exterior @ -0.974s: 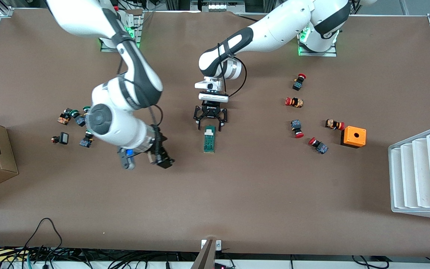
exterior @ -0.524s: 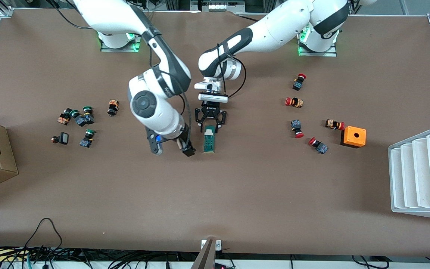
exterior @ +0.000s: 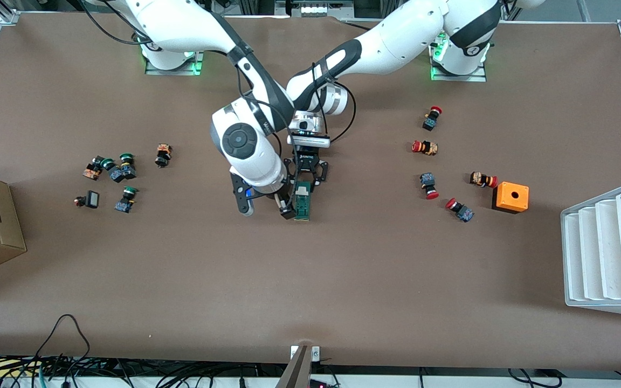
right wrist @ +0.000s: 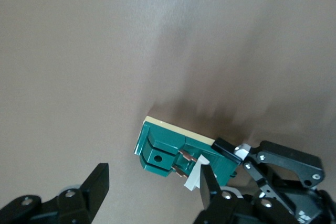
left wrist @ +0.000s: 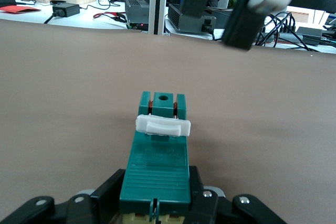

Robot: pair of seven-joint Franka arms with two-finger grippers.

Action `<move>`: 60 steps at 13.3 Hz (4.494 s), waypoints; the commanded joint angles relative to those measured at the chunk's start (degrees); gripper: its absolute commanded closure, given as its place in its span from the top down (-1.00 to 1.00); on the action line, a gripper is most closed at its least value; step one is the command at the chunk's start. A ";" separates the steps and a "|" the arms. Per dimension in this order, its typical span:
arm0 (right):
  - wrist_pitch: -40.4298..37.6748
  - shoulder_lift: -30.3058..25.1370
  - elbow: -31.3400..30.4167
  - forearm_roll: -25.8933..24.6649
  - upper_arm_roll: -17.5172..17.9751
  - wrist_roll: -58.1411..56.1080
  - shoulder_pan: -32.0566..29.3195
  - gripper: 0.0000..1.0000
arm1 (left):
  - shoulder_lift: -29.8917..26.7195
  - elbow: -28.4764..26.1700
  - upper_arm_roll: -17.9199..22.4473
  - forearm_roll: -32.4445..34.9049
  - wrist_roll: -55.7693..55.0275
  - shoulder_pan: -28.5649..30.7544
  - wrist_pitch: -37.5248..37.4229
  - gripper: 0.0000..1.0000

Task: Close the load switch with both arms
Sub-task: 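Bring the right gripper onto the white lever of the switch, then push the white lever closed with the right gripper, left gripper holding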

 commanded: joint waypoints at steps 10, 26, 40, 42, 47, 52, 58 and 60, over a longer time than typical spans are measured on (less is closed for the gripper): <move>1.78 -0.02 -4.06 -2.26 0.37 8.34 3.92 0.13 | 1.45 1.72 0.69 0.64 -0.76 -0.79 1.03 -0.06; 3.53 -2.13 -7.76 -4.28 2.05 9.67 3.92 0.02 | 1.36 1.72 0.69 0.46 -0.76 -0.79 1.03 -0.06; 8.46 0.59 -7.32 -5.16 2.05 9.67 3.92 -0.21 | 1.36 1.72 0.69 0.29 -1.38 -0.79 0.95 -0.05; 8.46 0.51 -7.15 -5.07 2.05 9.32 3.83 -0.29 | 1.36 1.72 0.69 0.20 -1.38 -0.79 0.95 -0.05; 8.37 0.42 -7.06 -4.98 1.96 8.09 3.57 -0.42 | 1.36 1.81 0.60 0.20 -1.38 -0.79 0.42 -0.05; 8.37 0.33 -6.62 -4.90 1.78 6.85 3.22 -0.49 | 1.27 1.90 0.60 0.20 -1.38 -0.79 0.42 -0.05; 7.93 0.42 -4.95 -4.37 1.70 6.68 1.72 -0.50 | 1.27 1.90 0.60 0.20 -1.38 -0.79 0.42 -0.05; 7.85 0.51 -4.60 -4.19 1.78 6.77 1.28 -0.52 | 0.83 1.90 0.60 0.20 -1.29 -0.27 0.42 -0.05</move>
